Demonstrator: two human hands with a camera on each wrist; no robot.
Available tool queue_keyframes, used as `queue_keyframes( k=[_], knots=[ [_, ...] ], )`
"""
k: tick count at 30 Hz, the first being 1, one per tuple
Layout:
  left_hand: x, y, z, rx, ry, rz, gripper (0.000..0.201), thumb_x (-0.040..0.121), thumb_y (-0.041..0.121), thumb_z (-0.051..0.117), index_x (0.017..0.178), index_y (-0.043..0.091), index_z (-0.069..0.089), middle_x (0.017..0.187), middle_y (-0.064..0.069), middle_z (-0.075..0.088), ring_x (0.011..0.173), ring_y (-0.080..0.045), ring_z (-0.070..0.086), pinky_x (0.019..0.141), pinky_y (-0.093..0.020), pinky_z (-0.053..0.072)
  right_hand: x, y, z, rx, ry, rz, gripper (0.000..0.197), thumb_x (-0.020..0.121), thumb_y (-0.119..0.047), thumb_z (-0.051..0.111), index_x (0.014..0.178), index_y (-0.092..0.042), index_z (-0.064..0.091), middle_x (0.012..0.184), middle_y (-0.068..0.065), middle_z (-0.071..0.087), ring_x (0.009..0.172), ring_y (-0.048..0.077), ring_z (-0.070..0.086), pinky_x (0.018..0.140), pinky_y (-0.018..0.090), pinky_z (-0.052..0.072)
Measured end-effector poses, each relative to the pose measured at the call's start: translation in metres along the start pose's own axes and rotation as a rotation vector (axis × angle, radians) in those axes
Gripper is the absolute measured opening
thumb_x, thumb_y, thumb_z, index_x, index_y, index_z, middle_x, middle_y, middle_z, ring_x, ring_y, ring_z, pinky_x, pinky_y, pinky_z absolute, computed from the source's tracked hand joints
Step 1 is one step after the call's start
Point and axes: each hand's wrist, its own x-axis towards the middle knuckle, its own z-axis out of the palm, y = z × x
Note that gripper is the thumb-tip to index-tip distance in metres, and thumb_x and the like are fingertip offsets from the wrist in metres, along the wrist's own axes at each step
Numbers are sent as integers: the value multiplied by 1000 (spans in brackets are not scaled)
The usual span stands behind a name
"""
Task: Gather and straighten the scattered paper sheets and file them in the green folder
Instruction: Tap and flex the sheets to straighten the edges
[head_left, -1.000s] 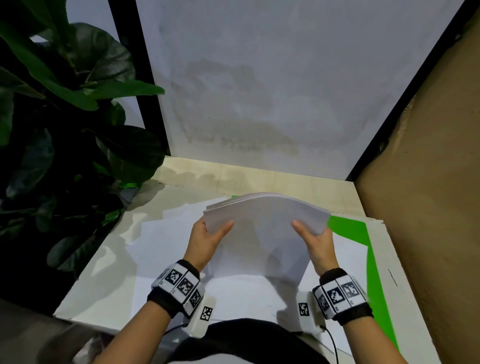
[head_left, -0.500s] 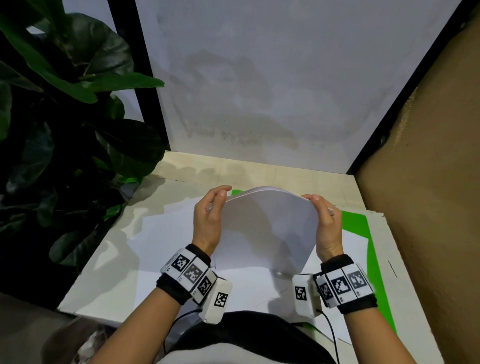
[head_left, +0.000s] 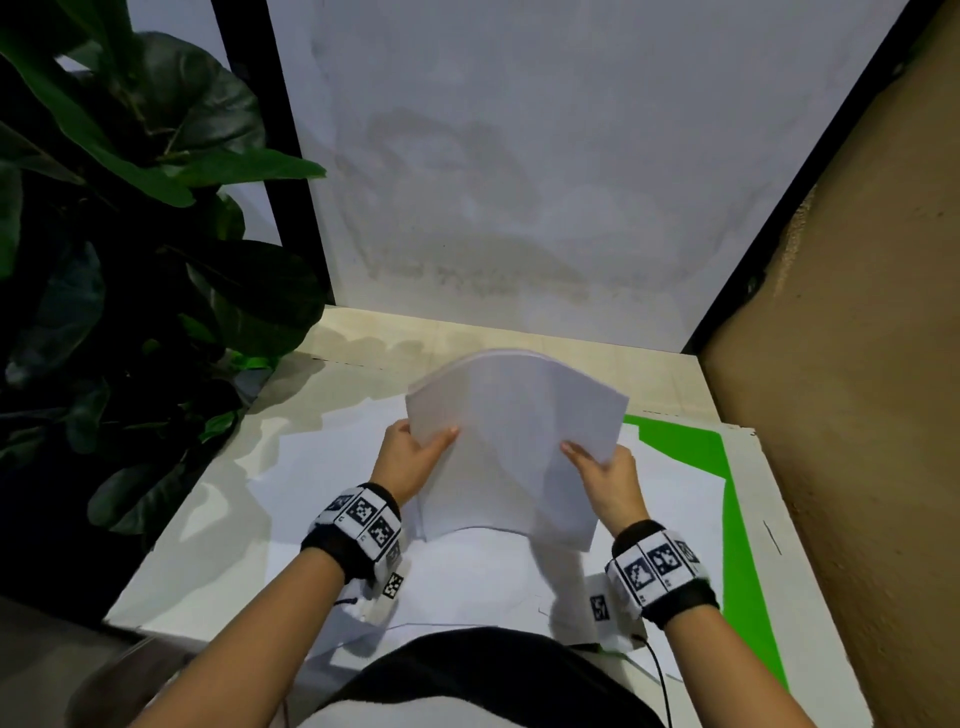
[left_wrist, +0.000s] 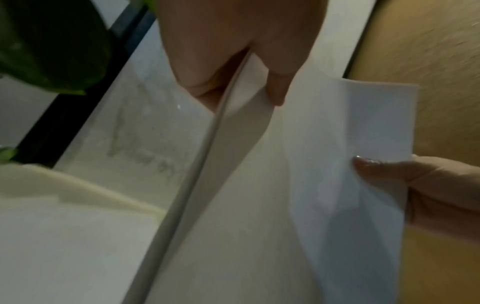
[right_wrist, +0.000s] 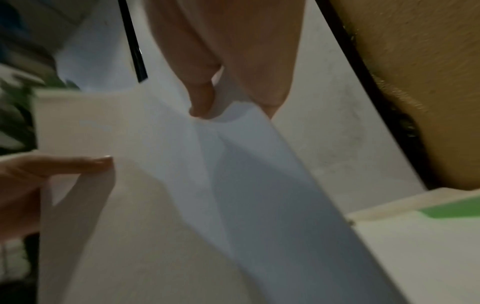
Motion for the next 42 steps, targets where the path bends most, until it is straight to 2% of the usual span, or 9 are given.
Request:
queue_keyframes(
  k=[3, 6, 9, 14, 19, 22, 27, 35, 42],
  knots=[
    [-13, 30, -12, -126, 166, 125, 22, 82, 8, 63, 103, 1, 58, 83, 2, 59, 72, -6, 61, 54, -2, 46, -11, -35, 11, 113, 15, -170, 5, 84, -13, 61, 85, -18, 62, 87, 13, 67, 73, 8, 59, 70, 31, 48],
    [-28, 38, -26, -151, 252, 216, 27, 83, 10, 61, 107, 14, 50, 88, 8, 48, 79, 0, 50, 56, 9, 35, -20, -53, 26, 228, -57, -239, 16, 83, -12, 62, 98, -18, 62, 90, -5, 67, 79, -2, 62, 76, 19, 51],
    [-38, 14, -34, -181, 224, 125, 27, 80, 2, 63, 105, 7, 53, 86, 2, 59, 78, -7, 60, 57, 1, 44, -21, -31, 45, 136, -178, -126, 33, 78, -12, 68, 110, -8, 60, 95, -3, 66, 83, -6, 63, 75, 13, 50],
    [-42, -27, -38, -107, 167, -71, 24, 82, 5, 62, 102, 11, 50, 105, -10, 57, 105, -29, 57, 68, -16, 47, -13, -10, 63, -45, -257, 42, 24, 84, -8, 61, 105, 1, 61, 98, 13, 62, 91, 24, 59, 71, 27, 43],
    [-42, -11, -51, -132, 294, -8, 37, 85, 15, 59, 118, 3, 48, 107, -5, 52, 101, -10, 44, 77, -2, 33, -12, -38, 58, 186, -235, -133, 13, 82, -5, 63, 84, -18, 61, 81, 1, 65, 72, 4, 61, 68, 20, 49],
    [-39, -24, -52, -141, 292, -20, 35, 82, 10, 62, 114, 1, 52, 106, -11, 56, 103, -16, 50, 71, 2, 38, -13, -24, 61, 151, -285, -80, 20, 78, -5, 67, 95, -14, 62, 89, 1, 67, 71, -8, 62, 74, 24, 52],
    [-41, -25, -52, -176, 258, 4, 22, 79, 4, 65, 96, 12, 55, 84, 3, 61, 84, -12, 63, 59, -5, 49, -13, -5, 61, 95, -320, 11, 22, 75, -3, 70, 95, -11, 65, 94, 8, 70, 84, 11, 65, 86, 34, 51],
    [-37, 7, -60, -162, 227, 315, 59, 63, 78, 48, 96, 31, 62, 98, 16, 66, 92, 4, 59, 81, -15, 47, -12, -59, 57, 259, -293, -194, 26, 73, -43, 57, 85, -24, 69, 83, -19, 69, 89, 1, 60, 81, 15, 44],
    [-36, 12, -57, -200, 285, 260, 34, 76, 46, 41, 86, 26, 66, 81, 21, 70, 78, 7, 59, 68, -9, 46, -5, -59, 58, 254, -301, -158, 20, 76, -30, 54, 77, -21, 71, 81, -9, 69, 85, 11, 59, 84, 31, 42]
  ],
)
